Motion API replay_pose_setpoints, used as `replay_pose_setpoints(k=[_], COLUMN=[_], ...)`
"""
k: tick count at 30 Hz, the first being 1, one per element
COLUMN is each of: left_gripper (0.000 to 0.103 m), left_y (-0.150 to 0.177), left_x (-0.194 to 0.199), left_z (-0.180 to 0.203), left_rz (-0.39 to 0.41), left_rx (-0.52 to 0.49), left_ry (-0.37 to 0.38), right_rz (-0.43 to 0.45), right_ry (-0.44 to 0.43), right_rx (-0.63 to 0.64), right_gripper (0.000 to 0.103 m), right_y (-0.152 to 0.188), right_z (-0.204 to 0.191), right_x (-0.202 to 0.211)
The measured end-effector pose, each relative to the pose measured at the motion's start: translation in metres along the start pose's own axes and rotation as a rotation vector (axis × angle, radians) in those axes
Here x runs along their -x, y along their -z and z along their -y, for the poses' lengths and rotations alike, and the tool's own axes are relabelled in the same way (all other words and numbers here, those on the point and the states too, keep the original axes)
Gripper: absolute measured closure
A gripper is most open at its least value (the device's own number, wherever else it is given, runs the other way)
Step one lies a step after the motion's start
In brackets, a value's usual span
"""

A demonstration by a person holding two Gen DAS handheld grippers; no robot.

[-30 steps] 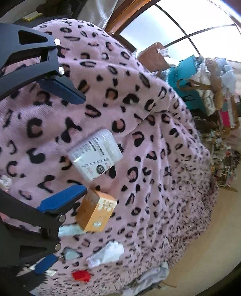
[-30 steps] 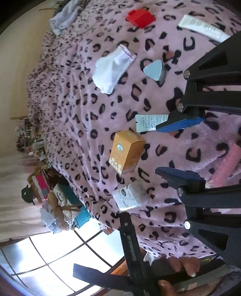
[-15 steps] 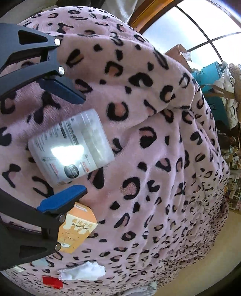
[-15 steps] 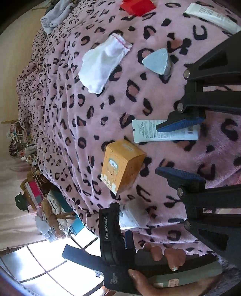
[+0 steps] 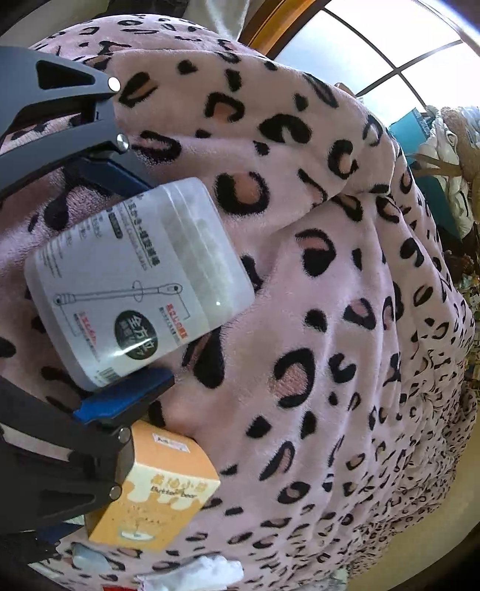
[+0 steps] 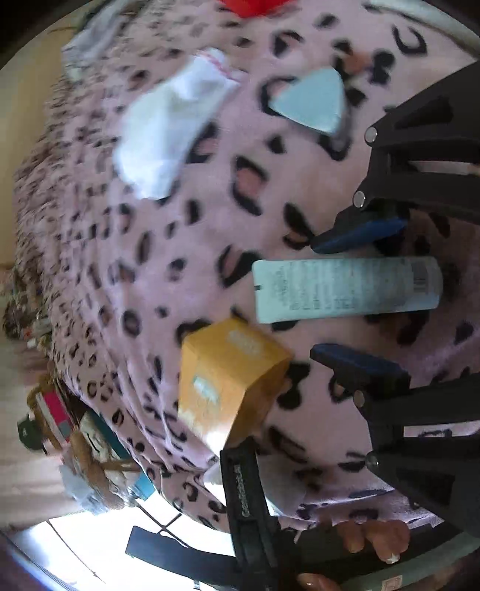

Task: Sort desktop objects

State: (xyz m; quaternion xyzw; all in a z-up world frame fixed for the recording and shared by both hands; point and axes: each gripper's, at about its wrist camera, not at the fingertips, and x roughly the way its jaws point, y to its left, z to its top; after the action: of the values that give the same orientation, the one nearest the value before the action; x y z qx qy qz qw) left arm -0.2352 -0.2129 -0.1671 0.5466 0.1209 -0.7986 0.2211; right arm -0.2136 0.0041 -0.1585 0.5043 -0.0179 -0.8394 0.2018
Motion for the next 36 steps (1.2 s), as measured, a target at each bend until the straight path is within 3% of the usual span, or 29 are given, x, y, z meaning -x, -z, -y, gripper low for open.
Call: replay_pose_setpoints(k=[2, 5, 9, 19, 28, 36], left_gripper=[0.024, 0.028, 0.036, 0.038, 0.038, 0.038], left_y=[0.0, 0.001, 0.005, 0.025, 0.073, 0.115], left_x=[-0.001, 0.001, 0.006, 0.033, 0.101, 0.168], left_z=[0.003, 0.006, 0.007, -0.003, -0.018, -0.019], left_rz=[0.009, 0.027, 0.05, 0.097, 0.196, 0.273], left_rx=[-0.014, -0.034, -0.052, -0.083, -0.154, -0.226], left_ry=[-0.007, -0.009, -0.006, 0.018, 0.074, 0.121], right_rz=[0.015, 0.022, 0.032, 0.075, 0.145, 0.225], right_ry=[-0.017, -0.009, -0.038, -0.069, -0.071, -0.047], right_rx=[-0.024, -0.03, -0.057, -0.093, -0.097, -0.091], right_gripper=[0.052, 0.072, 0.072, 0.072, 0.072, 0.072], right_y=[0.002, 0.002, 0.005, 0.014, 0.025, 0.043], right_z=[0.005, 0.008, 0.015, 0.019, 0.012, 0.006], right_x=[0.001, 0.003, 0.008, 0.03, 0.073, 0.137])
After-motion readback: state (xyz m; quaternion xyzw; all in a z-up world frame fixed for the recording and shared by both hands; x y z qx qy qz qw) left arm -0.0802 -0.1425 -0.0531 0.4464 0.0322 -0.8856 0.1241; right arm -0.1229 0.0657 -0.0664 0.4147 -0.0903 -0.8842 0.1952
